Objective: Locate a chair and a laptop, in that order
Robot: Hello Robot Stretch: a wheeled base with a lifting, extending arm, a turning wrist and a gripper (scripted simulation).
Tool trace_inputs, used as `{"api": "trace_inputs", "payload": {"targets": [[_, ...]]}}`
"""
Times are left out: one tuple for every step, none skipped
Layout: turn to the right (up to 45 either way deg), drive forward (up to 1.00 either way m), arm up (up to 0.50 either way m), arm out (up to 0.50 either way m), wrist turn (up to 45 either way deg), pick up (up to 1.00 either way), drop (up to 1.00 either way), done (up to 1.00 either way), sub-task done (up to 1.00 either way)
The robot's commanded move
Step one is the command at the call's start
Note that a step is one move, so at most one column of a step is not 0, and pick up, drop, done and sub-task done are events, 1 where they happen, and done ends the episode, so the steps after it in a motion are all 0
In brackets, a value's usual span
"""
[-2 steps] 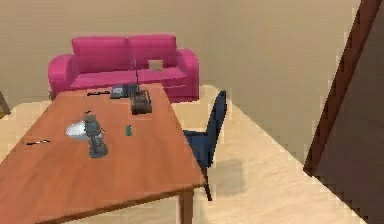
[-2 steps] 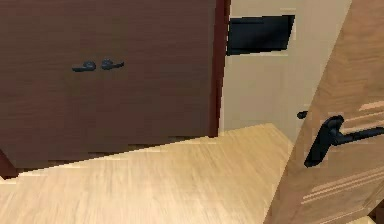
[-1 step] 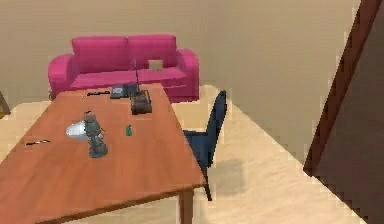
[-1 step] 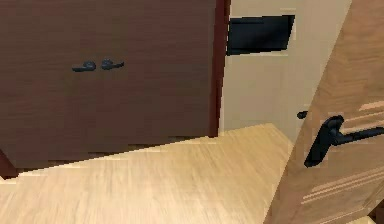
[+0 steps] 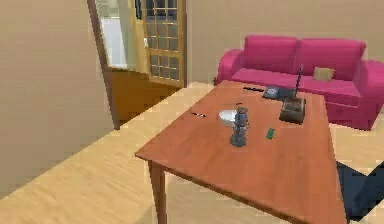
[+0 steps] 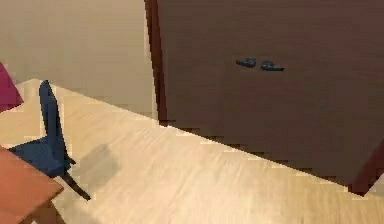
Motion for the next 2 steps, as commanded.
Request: {"api": "trace_inputs", "payload": {"targets": [[-45.0,0.00,0.00,0.00,0.0,0.00,0.00,0.00,0.00],[-15.0,0.00,0.00,0.00,0.0,0.00,0.00,0.00,0.00]]}}
